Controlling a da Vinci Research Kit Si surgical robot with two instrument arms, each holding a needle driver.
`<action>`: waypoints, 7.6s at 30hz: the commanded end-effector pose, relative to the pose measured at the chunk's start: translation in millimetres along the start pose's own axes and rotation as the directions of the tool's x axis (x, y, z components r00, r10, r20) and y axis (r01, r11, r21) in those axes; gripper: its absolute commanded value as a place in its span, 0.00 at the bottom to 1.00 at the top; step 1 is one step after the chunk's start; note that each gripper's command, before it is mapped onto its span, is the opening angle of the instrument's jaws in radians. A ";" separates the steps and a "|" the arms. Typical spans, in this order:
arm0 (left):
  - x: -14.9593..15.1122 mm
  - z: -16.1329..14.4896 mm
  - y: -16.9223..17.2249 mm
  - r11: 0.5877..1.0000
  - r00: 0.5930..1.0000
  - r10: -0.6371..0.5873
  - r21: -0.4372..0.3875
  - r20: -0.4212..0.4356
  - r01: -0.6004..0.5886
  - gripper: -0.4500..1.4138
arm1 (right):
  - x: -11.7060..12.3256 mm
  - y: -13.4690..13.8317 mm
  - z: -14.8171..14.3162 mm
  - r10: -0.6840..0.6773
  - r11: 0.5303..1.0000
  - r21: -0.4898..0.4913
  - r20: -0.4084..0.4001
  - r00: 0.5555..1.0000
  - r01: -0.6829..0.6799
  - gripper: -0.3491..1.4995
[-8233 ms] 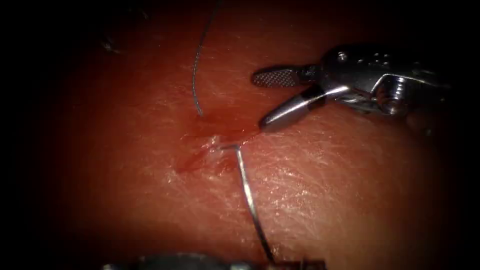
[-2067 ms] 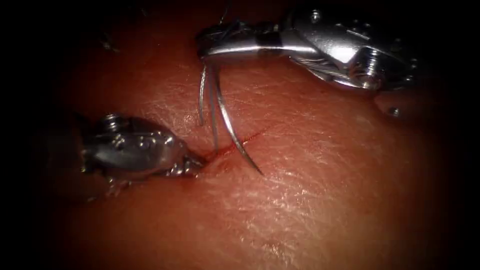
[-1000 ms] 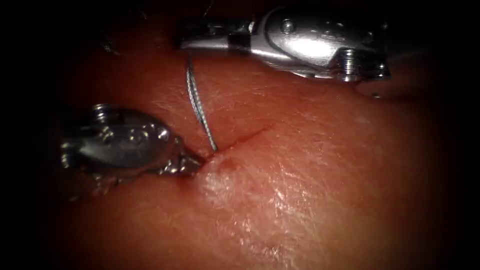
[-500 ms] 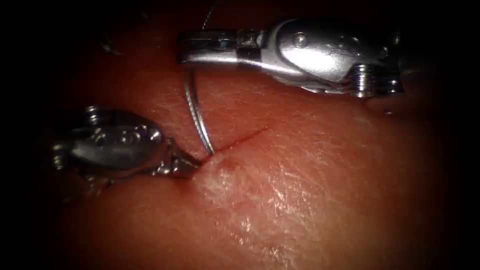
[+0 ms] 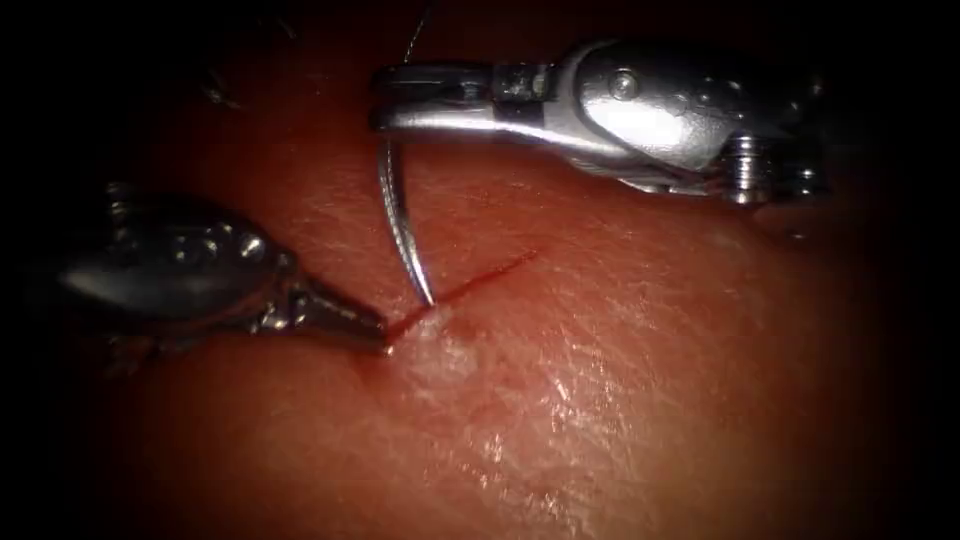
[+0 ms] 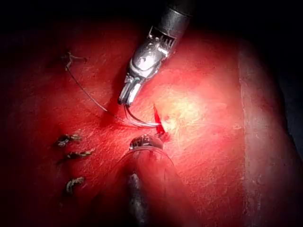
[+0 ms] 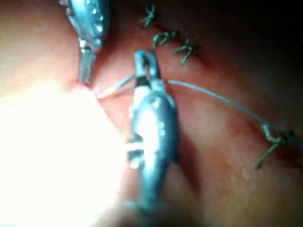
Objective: Wound Closure
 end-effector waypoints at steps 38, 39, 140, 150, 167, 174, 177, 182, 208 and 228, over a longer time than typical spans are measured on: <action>2.2 4.8 5.9 1.000 1.000 0.028 -0.004 0.002 -0.028 0.07 | 0.4 0.0 0.7 -0.033 0.998 0.049 0.015 0.999 0.032 0.00; 2.4 5.3 6.2 1.000 1.000 0.028 -0.009 0.004 -0.028 0.07 | 0.5 0.1 0.7 -0.026 0.998 0.049 0.014 1.000 0.025 0.00; 1.0 5.4 5.2 0.998 0.998 0.055 0.037 -0.019 -0.054 0.37 | -3.0 0.5 -8.7 0.496 0.867 -0.101 0.244 0.833 -0.487 0.81; 2.6 5.3 5.5 0.991 0.994 0.072 0.117 -0.079 -0.063 0.61 | -4.4 -0.2 -7.8 0.486 0.873 -0.087 0.251 0.837 -0.480 0.75; 3.9 8.6 5.8 0.977 0.985 0.096 0.202 -0.141 -0.067 0.33 | -5.1 -0.5 -7.1 0.481 0.875 -0.079 0.253 0.840 -0.477 0.73; 4.0 8.0 5.9 0.960 0.985 0.063 0.279 -0.161 -0.016 0.00 | -5.3 -0.6 -6.9 0.479 0.876 -0.080 0.254 0.840 -0.476 0.65; 4.1 7.9 6.3 0.954 0.982 0.025 0.298 -0.189 0.033 0.00 | -5.5 -0.7 -6.8 0.478 0.877 -0.080 0.255 0.841 -0.474 0.64; 5.4 7.7 8.1 0.966 0.955 -0.051 0.230 -0.292 0.122 0.00 | -5.5 -0.8 -6.8 0.478 0.877 -0.077 0.255 0.841 -0.475 0.63; 10.2 5.7 14.5 0.942 0.828 -0.335 -0.178 -0.450 0.284 0.00 | -5.3 -1.3 -6.5 0.476 0.876 -0.061 0.260 0.840 -0.478 0.60; 12.9 -6.9 6.6 0.987 0.900 0.099 0.160 -0.424 -0.033 0.00 | -2.8 -3.4 -6.4 0.479 0.871 -0.010 0.243 0.844 -0.491 0.39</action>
